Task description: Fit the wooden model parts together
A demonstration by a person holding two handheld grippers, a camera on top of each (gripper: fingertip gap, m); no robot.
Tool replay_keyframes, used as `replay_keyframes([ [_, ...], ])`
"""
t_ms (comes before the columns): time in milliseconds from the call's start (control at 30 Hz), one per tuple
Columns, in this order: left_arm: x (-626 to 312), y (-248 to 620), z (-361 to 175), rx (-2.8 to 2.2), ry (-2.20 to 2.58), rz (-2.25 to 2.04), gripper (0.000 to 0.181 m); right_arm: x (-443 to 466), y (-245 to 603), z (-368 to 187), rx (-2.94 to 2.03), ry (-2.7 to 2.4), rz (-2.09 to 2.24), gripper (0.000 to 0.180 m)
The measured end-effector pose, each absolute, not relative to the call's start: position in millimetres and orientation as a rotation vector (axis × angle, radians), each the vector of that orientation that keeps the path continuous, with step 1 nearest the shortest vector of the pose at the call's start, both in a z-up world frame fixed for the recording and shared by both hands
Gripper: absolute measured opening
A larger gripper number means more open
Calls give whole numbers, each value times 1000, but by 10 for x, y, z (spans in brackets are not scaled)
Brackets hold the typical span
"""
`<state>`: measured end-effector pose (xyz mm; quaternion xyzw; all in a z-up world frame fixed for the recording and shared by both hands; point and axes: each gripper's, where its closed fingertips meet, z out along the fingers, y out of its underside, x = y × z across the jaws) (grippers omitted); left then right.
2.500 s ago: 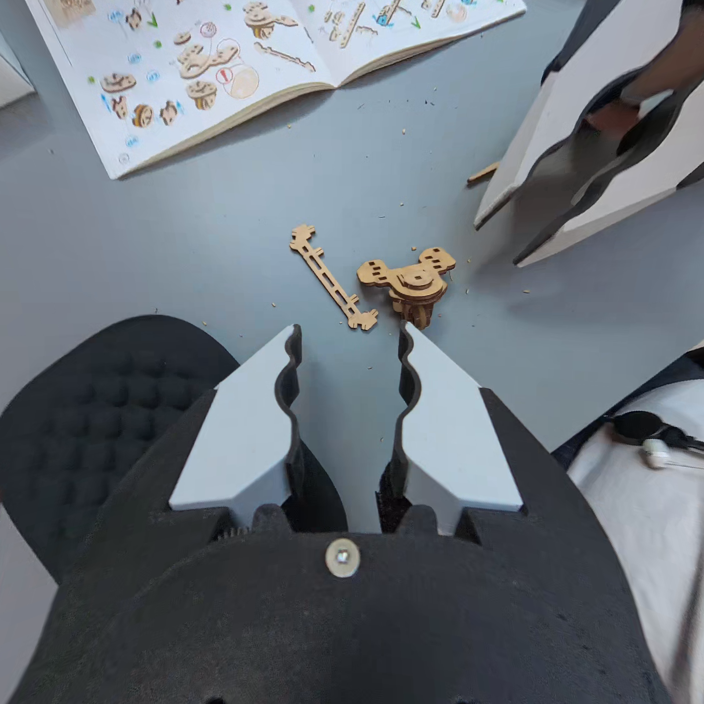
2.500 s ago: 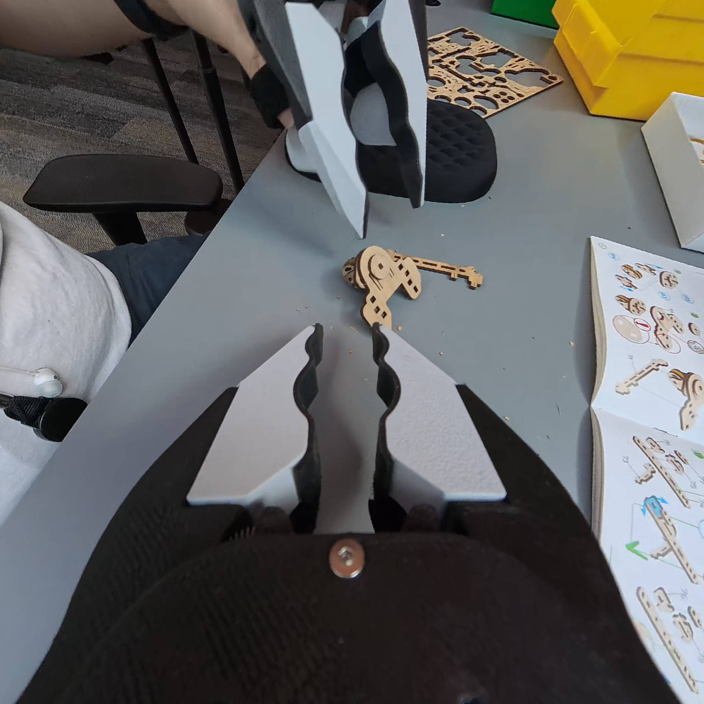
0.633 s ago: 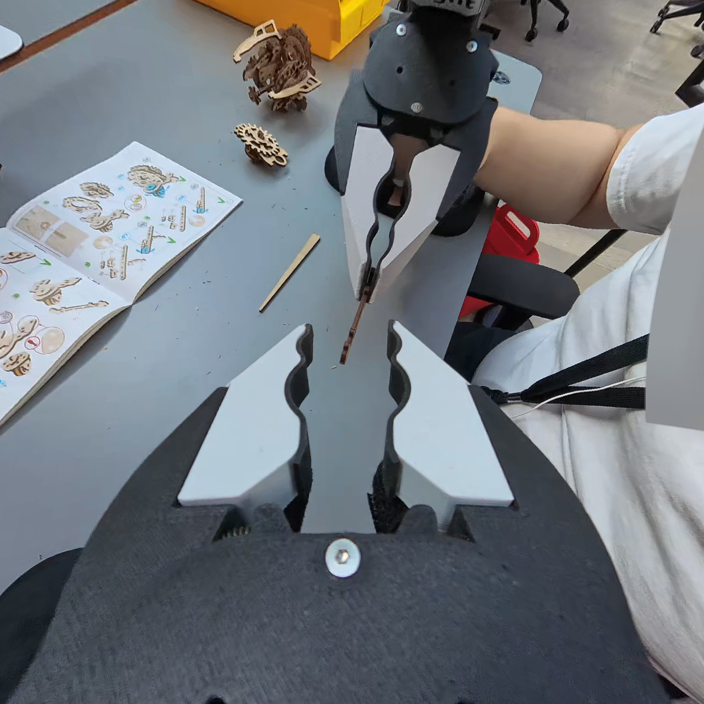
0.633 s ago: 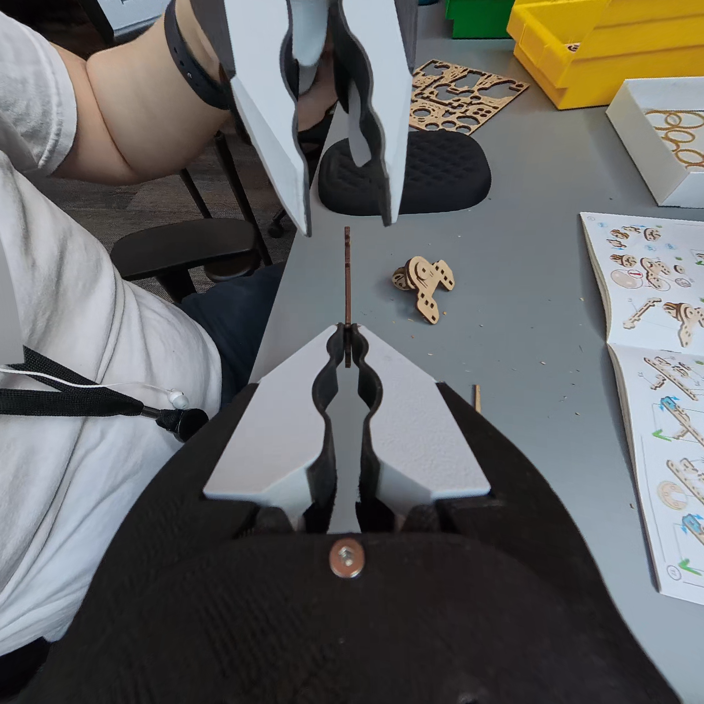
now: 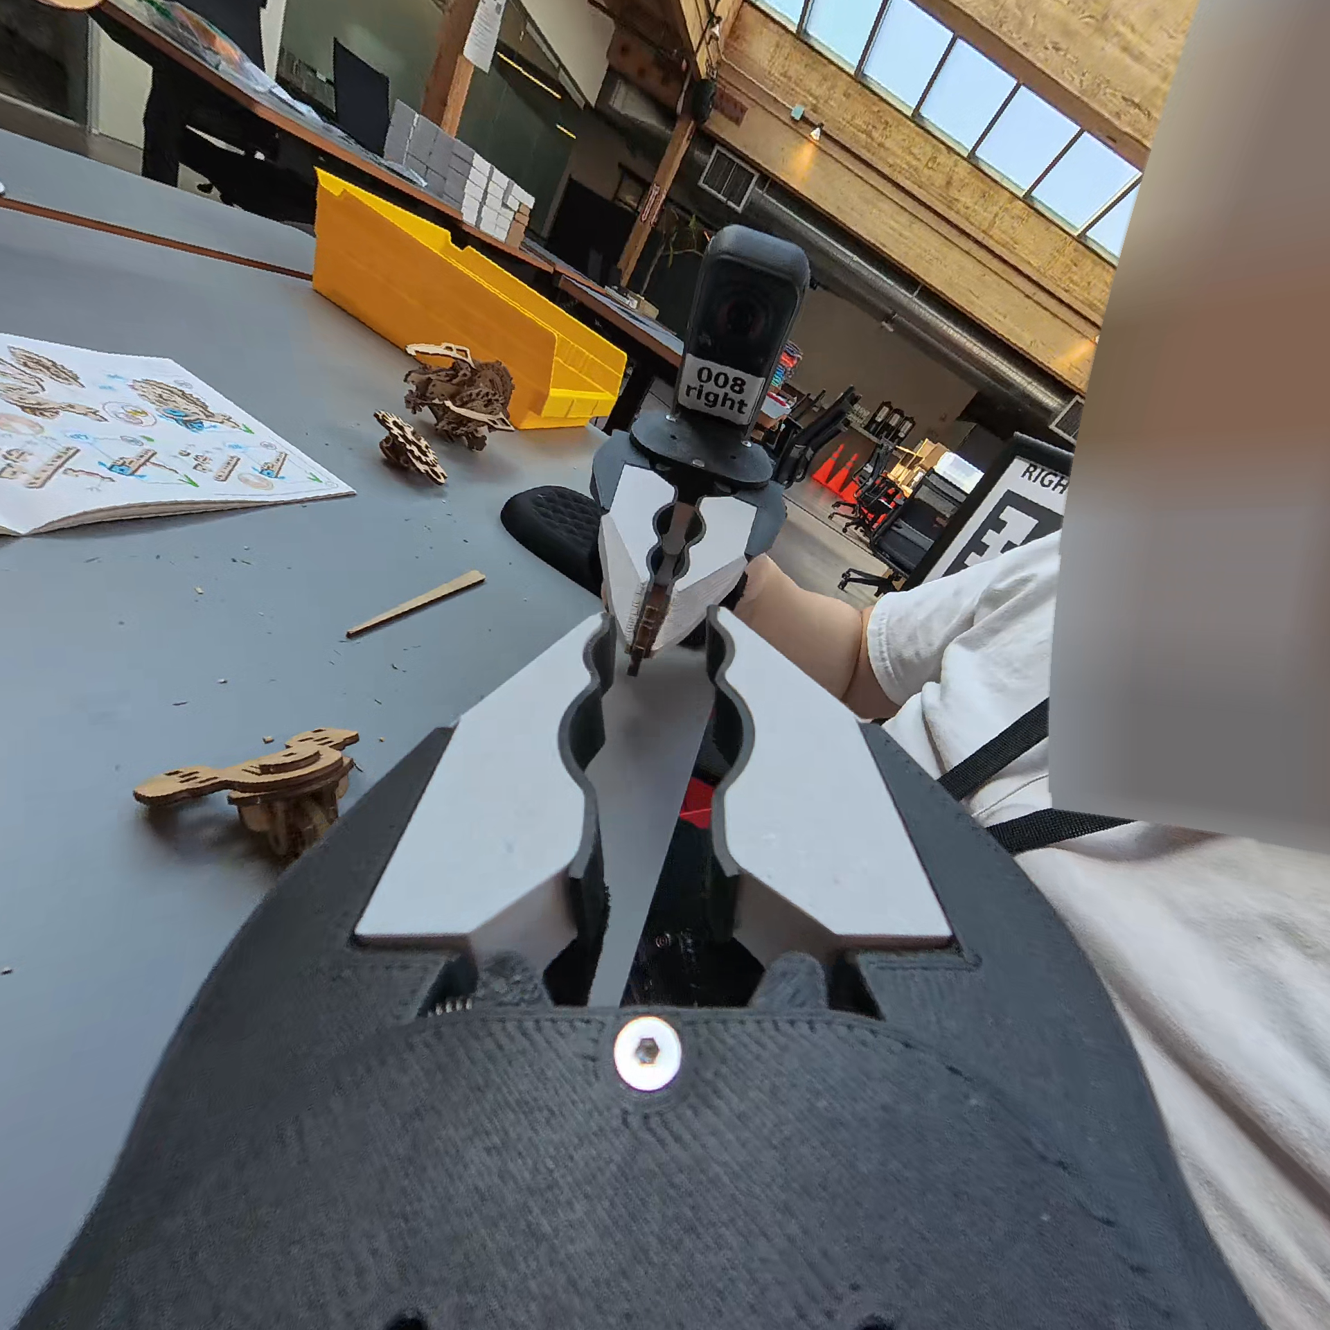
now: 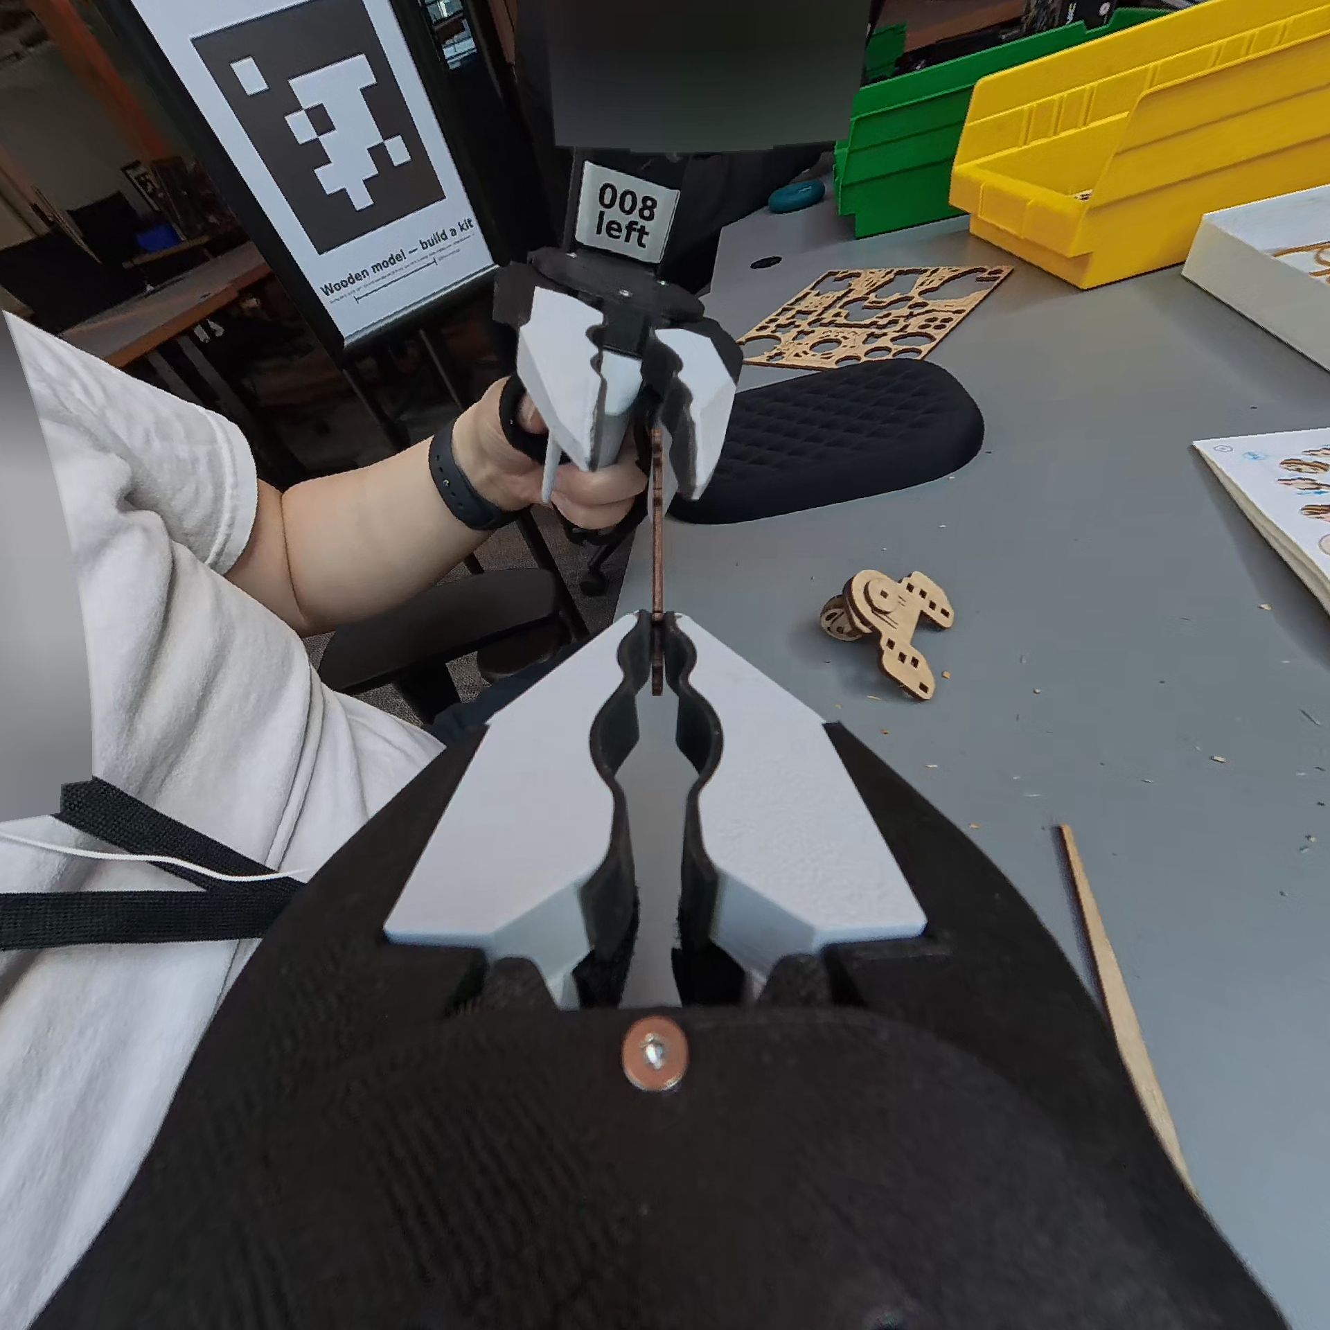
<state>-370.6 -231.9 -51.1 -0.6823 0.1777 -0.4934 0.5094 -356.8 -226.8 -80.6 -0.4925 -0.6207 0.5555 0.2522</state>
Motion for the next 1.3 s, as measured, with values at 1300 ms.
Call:
replay_keyframes([
  [1300, -4213, -2508, -654, -1661, 244, -1162, 0, -4155, -1725, -1437, -996, -1929, 365, 18],
])
